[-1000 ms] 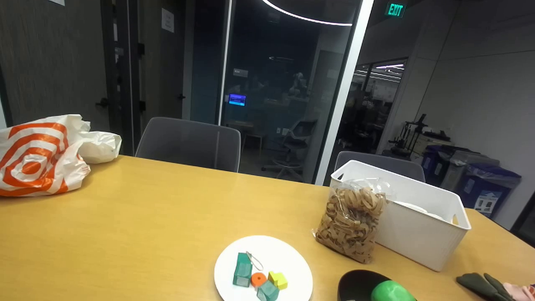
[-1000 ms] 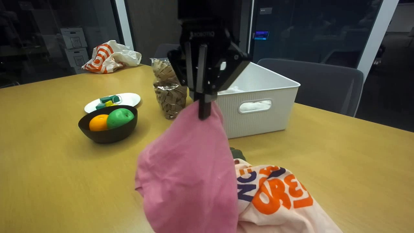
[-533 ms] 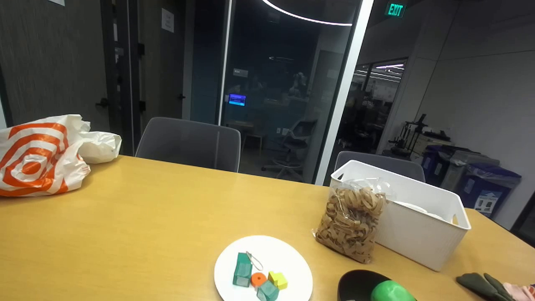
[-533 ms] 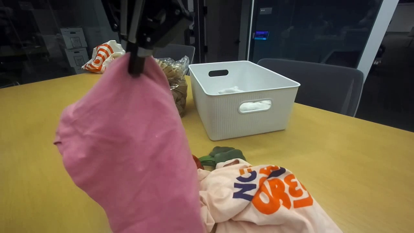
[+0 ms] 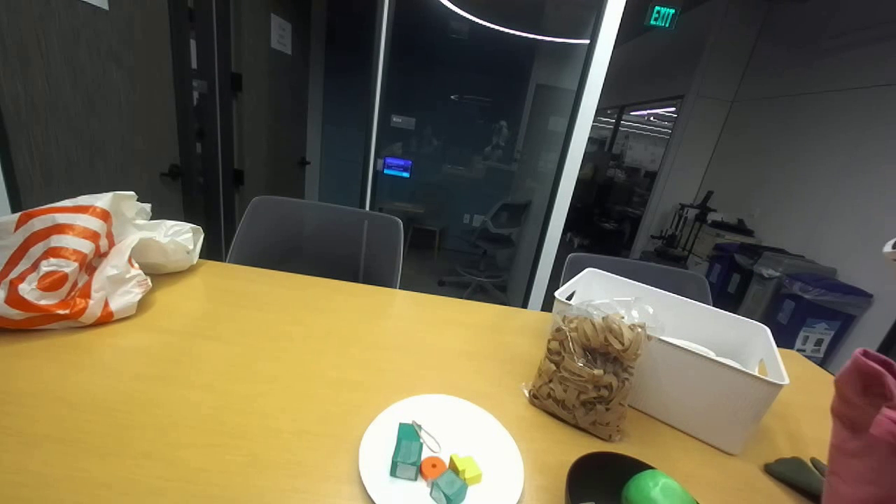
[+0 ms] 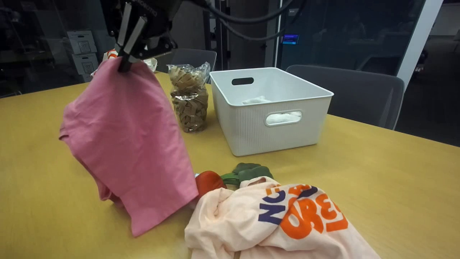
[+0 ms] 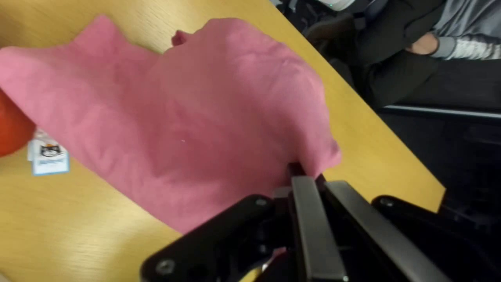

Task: Remove the objects from the basket

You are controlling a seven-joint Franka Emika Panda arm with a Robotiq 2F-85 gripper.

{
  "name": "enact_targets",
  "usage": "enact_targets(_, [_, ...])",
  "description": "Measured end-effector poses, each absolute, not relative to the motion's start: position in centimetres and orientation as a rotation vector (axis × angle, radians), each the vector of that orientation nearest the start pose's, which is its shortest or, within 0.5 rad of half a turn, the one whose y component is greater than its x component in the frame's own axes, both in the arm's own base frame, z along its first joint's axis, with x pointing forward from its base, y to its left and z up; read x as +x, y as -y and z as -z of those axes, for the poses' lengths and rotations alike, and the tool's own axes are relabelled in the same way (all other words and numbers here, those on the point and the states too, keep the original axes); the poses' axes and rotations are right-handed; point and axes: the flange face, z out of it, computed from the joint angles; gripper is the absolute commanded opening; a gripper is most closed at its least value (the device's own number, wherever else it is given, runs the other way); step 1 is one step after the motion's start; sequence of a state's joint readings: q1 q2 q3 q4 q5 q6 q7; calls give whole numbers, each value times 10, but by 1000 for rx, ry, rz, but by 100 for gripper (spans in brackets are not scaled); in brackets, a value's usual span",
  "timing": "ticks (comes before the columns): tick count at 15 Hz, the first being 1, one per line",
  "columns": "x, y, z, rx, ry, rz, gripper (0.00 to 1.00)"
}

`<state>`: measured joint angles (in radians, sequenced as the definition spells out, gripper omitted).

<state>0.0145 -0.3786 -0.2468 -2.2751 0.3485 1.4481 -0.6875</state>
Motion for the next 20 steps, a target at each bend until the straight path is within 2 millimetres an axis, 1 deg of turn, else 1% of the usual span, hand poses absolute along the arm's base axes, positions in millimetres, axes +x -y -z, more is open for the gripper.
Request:
enact_targets(1, [389, 47, -480, -2413, 596, -293, 1])
enact_targets(3, [396, 27, -480, -2304, 652, -303, 1])
enact_targets(6, [400, 2, -490, -2145, 737, -306, 1])
enact_targets(8, [401, -5, -495, -2044, 771, -314, 1])
enact_targets(10, [402, -5, -489, -1966, 744, -366, 1])
enact_targets(12, [408, 5, -469, -1943, 664, -435, 1])
enact_targets(15, [421, 24, -428, -1960, 487, -526, 1])
enact_targets(18, [440, 45, -385, -2107, 356, -520, 1])
enact_targets(20, [450, 55, -365, -2228, 336, -509, 2])
